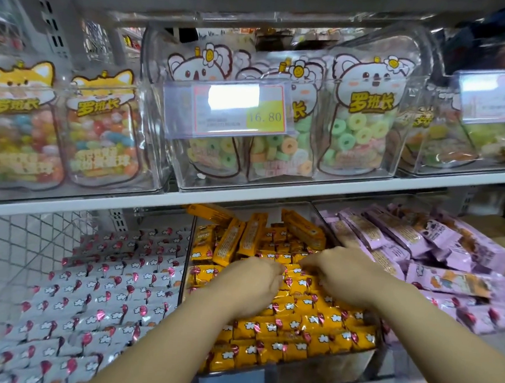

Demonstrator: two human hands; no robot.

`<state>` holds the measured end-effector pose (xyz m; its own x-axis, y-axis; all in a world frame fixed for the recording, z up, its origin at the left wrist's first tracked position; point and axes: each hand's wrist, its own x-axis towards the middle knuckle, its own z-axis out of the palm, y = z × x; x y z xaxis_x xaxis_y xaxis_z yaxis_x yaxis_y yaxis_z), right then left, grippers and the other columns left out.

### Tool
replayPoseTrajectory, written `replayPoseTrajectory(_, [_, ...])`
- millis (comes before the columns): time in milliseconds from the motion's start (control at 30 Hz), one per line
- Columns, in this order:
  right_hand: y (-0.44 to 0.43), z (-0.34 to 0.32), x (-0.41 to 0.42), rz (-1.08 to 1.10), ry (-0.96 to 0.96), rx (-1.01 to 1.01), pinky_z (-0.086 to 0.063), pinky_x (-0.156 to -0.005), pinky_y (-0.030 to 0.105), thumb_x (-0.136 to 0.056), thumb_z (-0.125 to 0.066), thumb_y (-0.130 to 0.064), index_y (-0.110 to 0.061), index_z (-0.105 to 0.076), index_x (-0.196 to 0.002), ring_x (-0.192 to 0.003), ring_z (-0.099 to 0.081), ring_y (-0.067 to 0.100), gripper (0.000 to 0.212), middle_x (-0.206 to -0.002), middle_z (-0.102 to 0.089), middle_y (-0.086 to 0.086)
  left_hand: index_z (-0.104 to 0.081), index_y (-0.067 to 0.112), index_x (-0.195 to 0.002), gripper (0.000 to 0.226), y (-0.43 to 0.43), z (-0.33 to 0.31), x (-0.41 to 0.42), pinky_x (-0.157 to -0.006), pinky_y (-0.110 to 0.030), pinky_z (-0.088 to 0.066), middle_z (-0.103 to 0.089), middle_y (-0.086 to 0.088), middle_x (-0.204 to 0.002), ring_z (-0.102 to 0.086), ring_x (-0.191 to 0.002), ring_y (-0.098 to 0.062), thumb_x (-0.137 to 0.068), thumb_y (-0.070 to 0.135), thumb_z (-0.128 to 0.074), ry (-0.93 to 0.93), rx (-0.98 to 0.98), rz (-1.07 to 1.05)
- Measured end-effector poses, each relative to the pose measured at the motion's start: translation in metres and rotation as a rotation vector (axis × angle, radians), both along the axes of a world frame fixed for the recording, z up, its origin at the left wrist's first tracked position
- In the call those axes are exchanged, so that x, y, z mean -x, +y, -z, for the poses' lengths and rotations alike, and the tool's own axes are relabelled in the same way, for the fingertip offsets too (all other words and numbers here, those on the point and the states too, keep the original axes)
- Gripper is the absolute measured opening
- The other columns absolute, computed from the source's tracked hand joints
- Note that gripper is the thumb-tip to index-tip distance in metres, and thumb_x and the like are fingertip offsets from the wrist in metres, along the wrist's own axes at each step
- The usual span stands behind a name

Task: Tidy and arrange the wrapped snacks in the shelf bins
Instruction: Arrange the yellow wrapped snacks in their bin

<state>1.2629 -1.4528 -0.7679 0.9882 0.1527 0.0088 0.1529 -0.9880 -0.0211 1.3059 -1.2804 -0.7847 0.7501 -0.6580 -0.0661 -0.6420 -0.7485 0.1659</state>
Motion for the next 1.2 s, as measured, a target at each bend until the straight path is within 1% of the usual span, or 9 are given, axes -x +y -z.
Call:
replayPoseTrajectory(167, [0.004,-0.002,0.0,0.016,-0.188,-0.145,-0.017,-0.115,0.037,-0.096,-0.04,-0.015,-0.033,-0.055,-0.128,-0.12,-0.052,0.011,0.04,-0.13,-0.058,-0.011,-0.055,0.034,-0.127,0.031,0.024,-0.022,-0.002,-0.096,-0.032,-0.047,-0.058,0.012,-0.129,-0.055,-0.114,-0.009,-0.099,0.031,-0.042,-0.255,0.194,-0.13])
replayPoseTrajectory(267, [0.016,-0.001,-0.004,-0.02,-0.24,-0.26,-0.033,-0.108,0.031,-0.097,-0.042,-0.017,-0.03,-0.057,-0.126,-0.116,-0.055,0.011,0.036,-0.127,-0.06,-0.01,-0.048,0.037,-0.131,0.034,0.037,-0.022,-0.009,-0.099,-0.034,-0.04,-0.051,0.009,-0.133,-0.052,-0.116,-0.017,-0.097,0.036,-0.044,-0.385,0.119,-0.285])
replayPoseTrajectory(333, [0.024,0.002,-0.009,-0.037,-0.221,-0.378,-0.042,-0.101,0.029,-0.096,-0.044,-0.016,-0.028,-0.056,-0.128,-0.117,-0.055,0.013,0.036,-0.13,-0.059,-0.005,-0.037,0.036,-0.138,0.047,0.042,-0.016,-0.015,-0.107,-0.039,-0.03,-0.042,0.005,-0.14,-0.042,-0.126,-0.022,-0.093,0.043,-0.047,-0.388,-0.006,-0.344])
replayPoseTrajectory(467, [0.043,0.012,-0.024,-0.058,-0.146,-0.424,-0.038,-0.107,0.035,-0.095,-0.044,-0.012,-0.031,-0.042,-0.139,-0.129,-0.043,0.023,0.048,-0.143,-0.042,0.003,-0.014,0.042,-0.146,0.067,0.045,-0.01,-0.022,-0.111,-0.05,-0.025,-0.039,0.001,-0.145,-0.036,-0.133,-0.026,-0.089,0.054,-0.049,-0.285,-0.111,-0.384])
replayPoseTrajectory(567, [0.059,0.015,-0.033,-0.065,-0.107,-0.366,-0.027,-0.113,0.045,-0.093,-0.041,-0.008,-0.037,-0.032,-0.143,-0.137,-0.031,0.028,0.059,-0.153,-0.025,0.004,-0.016,0.043,-0.145,0.064,0.044,-0.01,-0.021,-0.111,-0.051,-0.026,-0.042,-0.003,-0.143,-0.037,-0.132,-0.028,-0.09,0.052,-0.049,-0.29,-0.128,-0.381])
replayPoseTrajectory(700, [0.071,0.02,-0.042,-0.048,-0.063,-0.299,-0.018,-0.114,0.044,-0.092,-0.046,-0.013,-0.039,-0.014,-0.147,-0.141,-0.021,0.029,0.069,-0.158,-0.007,-0.001,-0.032,0.039,-0.137,0.047,0.045,-0.011,-0.017,-0.094,-0.042,-0.043,-0.052,-0.004,-0.129,-0.05,-0.118,-0.027,-0.093,0.044,-0.048,-0.33,-0.101,-0.336])
replayPoseTrajectory(833, [0.074,0.025,-0.047,-0.025,-0.126,-0.405,-0.041,-0.103,0.036,-0.089,-0.056,-0.02,-0.029,-0.034,-0.142,-0.127,-0.043,0.028,0.058,-0.148,-0.029,0.004,-0.037,0.046,-0.134,0.044,0.048,-0.011,-0.019,-0.093,-0.038,-0.043,-0.056,0.001,-0.124,-0.049,-0.117,-0.023,-0.091,0.039,-0.045,-0.375,0.061,-0.338])
replayPoseTrajectory(967, [0.061,0.014,-0.048,0.01,-0.274,-0.42,-0.045,-0.094,0.031,-0.084,-0.064,-0.032,-0.023,-0.055,-0.124,-0.114,-0.052,0.021,0.042,-0.125,-0.055,0.001,-0.039,0.046,-0.136,0.047,0.054,-0.015,-0.022,-0.094,-0.033,-0.041,-0.057,0.003,-0.122,-0.047,-0.115,-0.018,-0.089,0.041,-0.045,-0.399,0.226,-0.354])
replayPoseTrajectory(1200, [0.029,0.001,-0.012,-0.015,-0.333,-0.421,-0.045,-0.096,0.028,-0.078,-0.064,-0.019,-0.025,-0.062,-0.12,-0.111,-0.056,0.017,0.043,-0.125,-0.059,-0.003,-0.049,0.035,-0.127,0.037,0.059,-0.022,-0.009,-0.059,-0.022,-0.042,-0.055,0.013,-0.074,-0.056,-0.068,-0.011,-0.09,0.034,-0.051,-0.269,0.43,-0.37])
